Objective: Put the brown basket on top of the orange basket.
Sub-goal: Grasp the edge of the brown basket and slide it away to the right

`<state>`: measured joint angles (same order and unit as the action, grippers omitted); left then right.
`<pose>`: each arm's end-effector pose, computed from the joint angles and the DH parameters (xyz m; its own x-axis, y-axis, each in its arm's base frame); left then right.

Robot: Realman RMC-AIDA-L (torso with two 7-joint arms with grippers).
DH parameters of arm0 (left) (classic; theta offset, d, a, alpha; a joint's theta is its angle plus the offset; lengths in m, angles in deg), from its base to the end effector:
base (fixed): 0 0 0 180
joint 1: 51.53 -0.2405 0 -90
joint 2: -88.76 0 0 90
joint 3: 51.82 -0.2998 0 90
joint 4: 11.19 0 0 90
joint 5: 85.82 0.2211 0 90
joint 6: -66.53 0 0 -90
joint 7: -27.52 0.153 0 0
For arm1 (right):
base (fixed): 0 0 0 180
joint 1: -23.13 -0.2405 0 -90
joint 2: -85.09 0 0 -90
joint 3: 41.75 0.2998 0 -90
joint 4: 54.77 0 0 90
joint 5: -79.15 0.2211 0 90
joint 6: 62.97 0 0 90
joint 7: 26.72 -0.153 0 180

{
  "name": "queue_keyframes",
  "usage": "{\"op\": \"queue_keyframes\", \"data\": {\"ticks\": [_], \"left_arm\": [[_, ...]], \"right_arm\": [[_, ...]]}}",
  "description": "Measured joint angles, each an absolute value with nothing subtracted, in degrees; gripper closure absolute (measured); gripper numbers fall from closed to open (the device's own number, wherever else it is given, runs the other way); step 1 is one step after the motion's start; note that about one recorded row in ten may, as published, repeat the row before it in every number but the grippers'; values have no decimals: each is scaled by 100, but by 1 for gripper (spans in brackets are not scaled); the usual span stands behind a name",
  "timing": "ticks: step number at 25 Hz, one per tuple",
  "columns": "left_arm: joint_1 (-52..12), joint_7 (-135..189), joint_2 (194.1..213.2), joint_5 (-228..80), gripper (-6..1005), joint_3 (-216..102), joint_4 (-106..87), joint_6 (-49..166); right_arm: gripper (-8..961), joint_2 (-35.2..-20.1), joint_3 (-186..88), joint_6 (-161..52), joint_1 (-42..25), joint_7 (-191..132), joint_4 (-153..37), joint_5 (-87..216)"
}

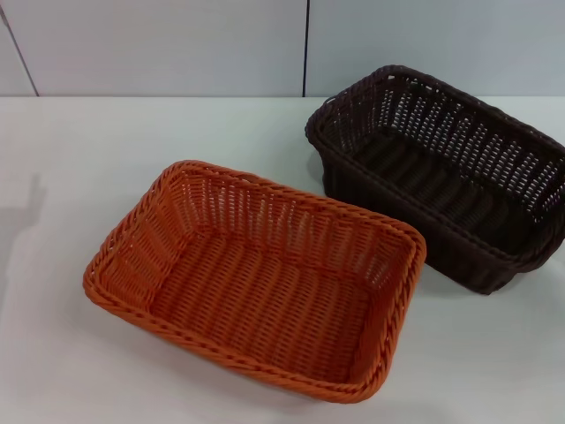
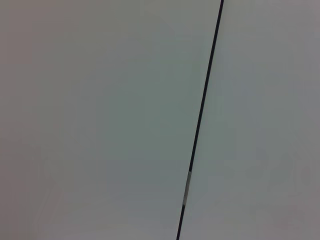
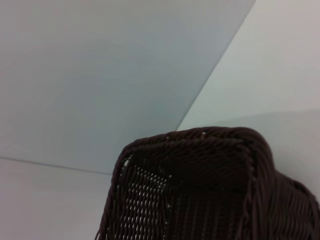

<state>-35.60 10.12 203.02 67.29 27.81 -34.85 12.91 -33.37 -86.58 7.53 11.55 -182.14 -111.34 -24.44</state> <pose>-0.4165 0.3603 0.0310 0.5799 -0.0368 0.8139 0.8136 0.0772 -0.5762 0.3851 0.3304 0.0558 -0.3432 -0.6309 -0.6958 -0.9354 0.1627 0.3138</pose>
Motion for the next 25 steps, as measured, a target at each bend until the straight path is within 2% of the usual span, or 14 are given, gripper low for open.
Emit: {"op": "queue_keyframes", "data": {"ticks": [4,6,25], "left_arm": [[-3554,1012,20297,6728,234,2780,-3449,1298],[-3553,1012,20285,6728,234,2780,-3445,1328],[-3522,1012,20250,6742,234,2780,-3439,1436]], "right_arm": [[250,-3321,-8499,730,1008,-18226,-10898,-2563],[250,-3260,-8488,697,908,-18224,-10726,-2570],[250,-3038,-8430,525,449,-18190,-10007,-2614]]}}
